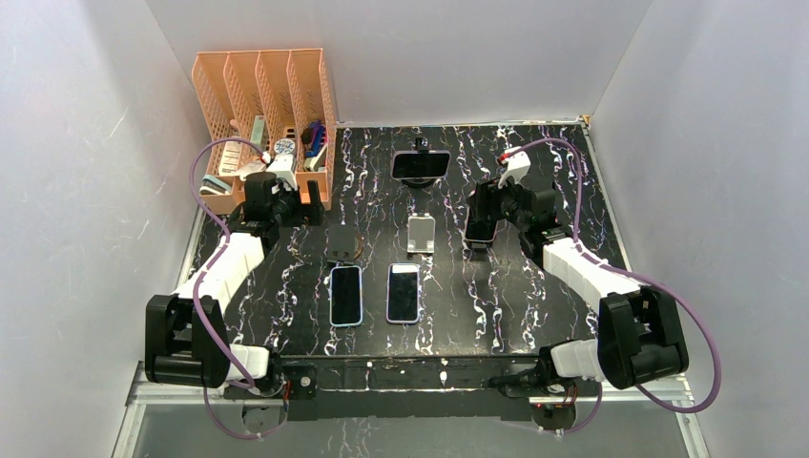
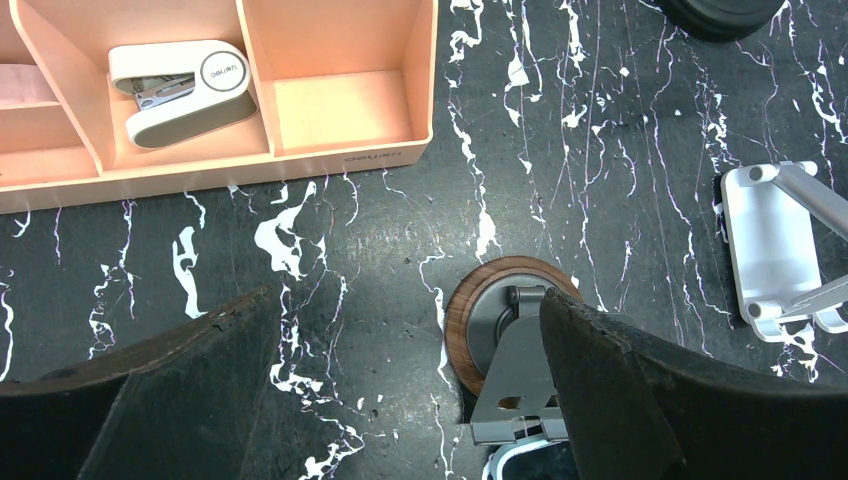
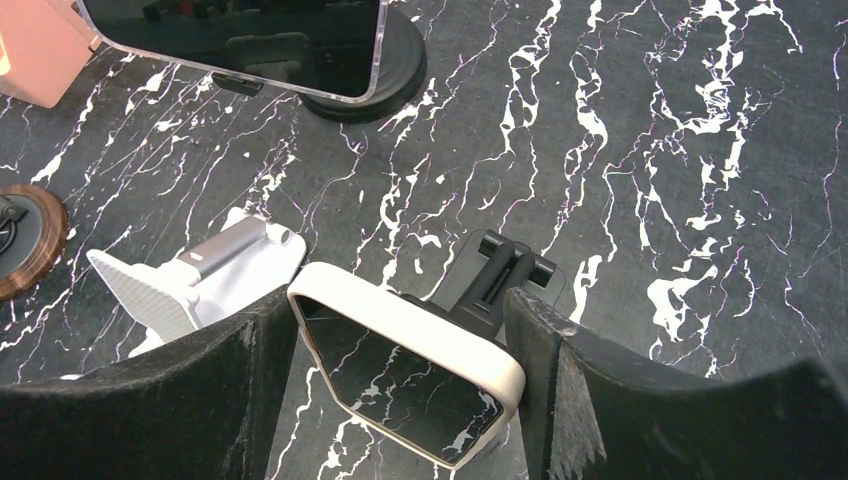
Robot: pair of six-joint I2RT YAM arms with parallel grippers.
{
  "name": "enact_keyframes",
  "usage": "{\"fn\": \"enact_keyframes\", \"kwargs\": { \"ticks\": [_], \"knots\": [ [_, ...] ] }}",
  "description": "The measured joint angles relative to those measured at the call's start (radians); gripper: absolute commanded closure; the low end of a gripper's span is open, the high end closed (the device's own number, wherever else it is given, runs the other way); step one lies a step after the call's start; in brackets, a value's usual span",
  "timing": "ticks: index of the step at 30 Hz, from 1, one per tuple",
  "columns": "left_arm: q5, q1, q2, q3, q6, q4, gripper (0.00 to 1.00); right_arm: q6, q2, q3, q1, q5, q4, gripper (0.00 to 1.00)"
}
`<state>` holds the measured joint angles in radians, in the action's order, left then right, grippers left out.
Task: Place the phone on the phone stand
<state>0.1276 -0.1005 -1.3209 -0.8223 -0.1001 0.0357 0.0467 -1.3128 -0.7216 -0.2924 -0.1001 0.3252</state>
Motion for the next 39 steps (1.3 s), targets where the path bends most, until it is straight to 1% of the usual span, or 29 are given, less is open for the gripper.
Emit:
{"fn": "enact_keyframes", "kwargs": {
  "ticks": [10,21,39],
  "knots": [
    [0.0,0.0,0.0,0.0,0.0,0.0,0.02,-0.002,0.002,-0.003,0.0,-0.01,-0.003,0.29],
    [0.0,0.0,0.0,0.0,0.0,0.0,0.02,-0.005,0.055,-0.026,0.001,-0.023,-0.018,0.29],
    [0.0,0.0,-0.002,0.0,0.0,0.0,0.02,-0.024,0.018,-0.029,0.023,-0.015,-0.027,0.29]
  ]
}}
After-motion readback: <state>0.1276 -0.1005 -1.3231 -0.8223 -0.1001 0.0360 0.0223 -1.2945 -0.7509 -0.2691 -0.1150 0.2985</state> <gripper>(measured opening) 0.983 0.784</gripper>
